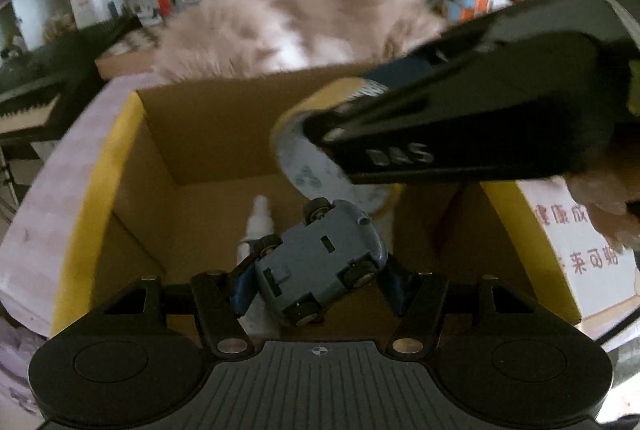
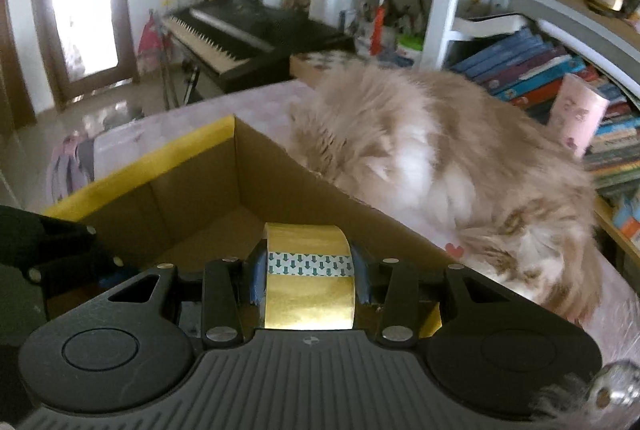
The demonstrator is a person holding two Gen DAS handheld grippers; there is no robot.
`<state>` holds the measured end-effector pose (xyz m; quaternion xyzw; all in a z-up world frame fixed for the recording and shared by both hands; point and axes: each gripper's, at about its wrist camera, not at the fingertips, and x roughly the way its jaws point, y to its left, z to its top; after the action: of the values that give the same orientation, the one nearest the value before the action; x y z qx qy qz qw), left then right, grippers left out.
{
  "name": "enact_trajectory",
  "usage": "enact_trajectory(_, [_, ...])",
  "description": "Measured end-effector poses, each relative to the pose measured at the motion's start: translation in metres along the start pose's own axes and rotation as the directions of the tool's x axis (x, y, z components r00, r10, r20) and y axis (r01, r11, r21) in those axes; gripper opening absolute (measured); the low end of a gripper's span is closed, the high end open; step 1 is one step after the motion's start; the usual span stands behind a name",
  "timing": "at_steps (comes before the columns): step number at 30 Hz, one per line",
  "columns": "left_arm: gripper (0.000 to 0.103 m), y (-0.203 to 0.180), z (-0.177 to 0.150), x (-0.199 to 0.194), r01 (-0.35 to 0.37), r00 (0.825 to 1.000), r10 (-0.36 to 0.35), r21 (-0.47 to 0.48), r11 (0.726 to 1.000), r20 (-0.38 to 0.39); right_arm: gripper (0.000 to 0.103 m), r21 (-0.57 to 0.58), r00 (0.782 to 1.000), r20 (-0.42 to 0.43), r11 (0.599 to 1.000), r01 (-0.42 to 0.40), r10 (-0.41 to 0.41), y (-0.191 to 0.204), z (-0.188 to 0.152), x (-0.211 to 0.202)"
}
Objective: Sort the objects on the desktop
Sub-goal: 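Lower the car and tape into the box and open both grippers, then lift both grippers out of the box and move back over the table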
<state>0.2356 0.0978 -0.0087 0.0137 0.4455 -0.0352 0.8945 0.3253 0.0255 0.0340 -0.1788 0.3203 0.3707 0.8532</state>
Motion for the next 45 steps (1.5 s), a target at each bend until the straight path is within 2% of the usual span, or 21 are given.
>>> enact_trajectory(2, [0.064, -0.002, -0.002, 0.002, 0.007, 1.000, -0.007, 0.001, 1.000, -0.012, 0.038, -0.015, 1.000, -0.019, 1.000, -0.008, 0.008, 0.000, 0.002, 0.008])
enact_trajectory(3, [0.067, -0.003, -0.003, 0.002, 0.008, 1.000, -0.008, 0.004, 1.000, -0.016, 0.038, -0.018, 1.000, -0.029, 1.000, -0.012, 0.012, -0.001, 0.003, 0.012])
enact_trajectory(5, [0.079, -0.005, -0.004, 0.001, 0.000, 1.000, 0.000, 0.005, 1.000, -0.008, 0.038, -0.020, 0.999, -0.042, 1.000, -0.018, 0.018, -0.002, 0.004, 0.017])
enact_trajectory(6, [0.088, -0.006, -0.004, 0.001, -0.013, 1.000, 0.013, 0.005, 1.000, -0.002, 0.038, -0.019, 0.999, -0.047, 1.000, -0.019, 0.018, -0.003, 0.004, 0.019])
enact_trajectory(7, [0.092, -0.007, -0.005, 0.000, -0.030, 1.000, 0.030, 0.005, 1.000, 0.001, 0.038, -0.018, 0.999, -0.051, 1.000, -0.020, 0.019, -0.003, 0.004, 0.020])
enact_trajectory(10, [0.092, -0.008, -0.006, -0.005, -0.046, 0.999, 0.046, 0.006, 0.999, 0.021, 0.038, -0.009, 0.998, -0.054, 1.000, -0.021, 0.021, -0.006, 0.003, 0.021])
enact_trajectory(16, [0.092, -0.008, -0.012, -0.031, -0.045, 0.993, 0.048, -0.036, 0.998, 0.112, 0.039, -0.009, 0.998, -0.055, 1.000, -0.010, 0.010, -0.004, 0.002, 0.024])
enact_trajectory(18, [0.092, -0.006, -0.012, -0.037, -0.045, 0.990, 0.051, -0.049, 0.998, 0.133, 0.045, 0.000, 0.999, -0.041, 1.000, 0.006, -0.006, -0.004, 0.002, 0.022])
enact_trajectory(19, [0.092, -0.006, -0.013, -0.039, -0.047, 0.989, 0.054, -0.052, 0.998, 0.140, 0.051, 0.008, 1.000, -0.029, 1.000, 0.010, -0.010, -0.004, 0.003, 0.021])
enact_trajectory(20, [0.092, -0.006, -0.014, -0.042, -0.050, 0.988, 0.058, -0.054, 0.997, 0.146, 0.052, 0.013, 1.000, -0.017, 1.000, 0.009, -0.009, -0.004, 0.004, 0.018])
enact_trajectory(31, [0.092, -0.004, -0.024, -0.072, -0.093, 0.967, 0.102, -0.052, 0.994, 0.232, 0.053, 0.040, 0.998, 0.058, 0.999, 0.030, -0.032, 0.010, 0.007, -0.022])
enact_trajectory(40, [0.092, 0.004, -0.048, -0.105, -0.107, 0.950, 0.127, -0.084, 0.991, 0.286, 0.056, 0.119, 0.988, 0.133, 0.991, 0.062, -0.077, 0.025, -0.016, -0.072])
enact_trajectory(45, [0.092, 0.009, -0.065, -0.128, -0.145, 0.922, 0.174, -0.109, 0.983, 0.347, 0.056, 0.169, 0.979, 0.160, 0.981, 0.100, -0.127, 0.038, -0.037, -0.102])
